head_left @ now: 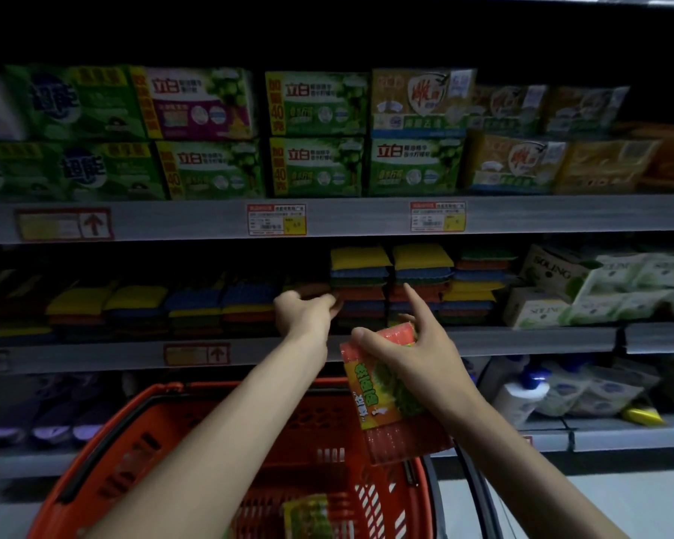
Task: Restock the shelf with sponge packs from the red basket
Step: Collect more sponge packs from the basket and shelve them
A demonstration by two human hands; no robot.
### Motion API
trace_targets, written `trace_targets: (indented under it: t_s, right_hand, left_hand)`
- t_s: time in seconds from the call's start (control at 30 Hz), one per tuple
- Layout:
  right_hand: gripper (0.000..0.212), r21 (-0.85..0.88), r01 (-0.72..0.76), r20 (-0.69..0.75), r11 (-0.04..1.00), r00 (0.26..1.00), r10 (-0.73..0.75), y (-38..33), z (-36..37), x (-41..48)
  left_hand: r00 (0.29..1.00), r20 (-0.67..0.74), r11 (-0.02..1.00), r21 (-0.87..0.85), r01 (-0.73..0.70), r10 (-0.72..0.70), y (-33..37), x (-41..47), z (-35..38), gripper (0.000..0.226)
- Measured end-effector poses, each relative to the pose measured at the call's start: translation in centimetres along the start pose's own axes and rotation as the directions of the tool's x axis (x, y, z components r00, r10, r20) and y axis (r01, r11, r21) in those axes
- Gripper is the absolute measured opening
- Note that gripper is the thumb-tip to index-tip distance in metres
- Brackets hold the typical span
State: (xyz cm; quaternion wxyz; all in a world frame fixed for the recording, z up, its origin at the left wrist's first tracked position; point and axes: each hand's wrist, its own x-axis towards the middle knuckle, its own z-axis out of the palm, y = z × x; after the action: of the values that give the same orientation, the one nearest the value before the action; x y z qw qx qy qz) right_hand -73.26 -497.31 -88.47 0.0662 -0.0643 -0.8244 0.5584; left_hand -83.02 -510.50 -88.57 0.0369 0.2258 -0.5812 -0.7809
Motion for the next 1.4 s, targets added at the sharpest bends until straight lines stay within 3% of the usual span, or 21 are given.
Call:
trace_targets:
  t_s: [0.33,0.43,0.57,0.7,0.9,1.13,1.4]
  right_hand:
    - [0.101,-0.032,-0.124,-0.009,0.992,0.992,0.124,0.7,-0.3,0.5]
    - [0.1,0.054,-0.171,0.006,0.984,0.985,0.171,0.9,-0.4,0.8]
    - [0.076,0.208,-0.234,0.057,0.95,0.972,0.227,0.4,-0.6,0.5]
    - [0.062,0.322,-0.271,0.089,0.907,0.963,0.256,-0.3,-0.3,0.4]
    - [0.057,0.388,-0.264,0.121,0.883,0.964,0.235,-1.1,0.9,-0.3]
    - [0.057,0.38,-0.253,0.139,0.889,0.966,0.216,-1.4,3.6,-1.0]
    - [0.062,0.46,-0.224,0.083,0.859,0.974,0.209,-1.7,5.1,-1.4]
  left_hand:
    - [1.0,0.01,0.996,0.091,-0.019,0.018,-0.4,0.5,0.1,0.013]
    - [0.999,0.048,0.991,0.135,-0.024,0.018,-0.2,0.2,-0.1,0.018]
    - [0.994,0.112,0.986,0.161,-0.034,0.016,0.2,-0.6,-1.2,0.039]
    - [0.969,0.243,0.953,0.28,-0.112,0.043,0.8,-2.7,-4.1,0.019]
    - [0.874,0.474,0.904,0.412,-0.111,-0.108,1.4,-5.6,-9.8,0.048]
    - [0.761,0.613,0.916,0.396,-0.061,-0.214,0.4,-7.1,-14.1,0.056]
    - [0.809,0.56,0.956,0.293,0.01,-0.18,-1.1,-7.6,-14.3,0.077]
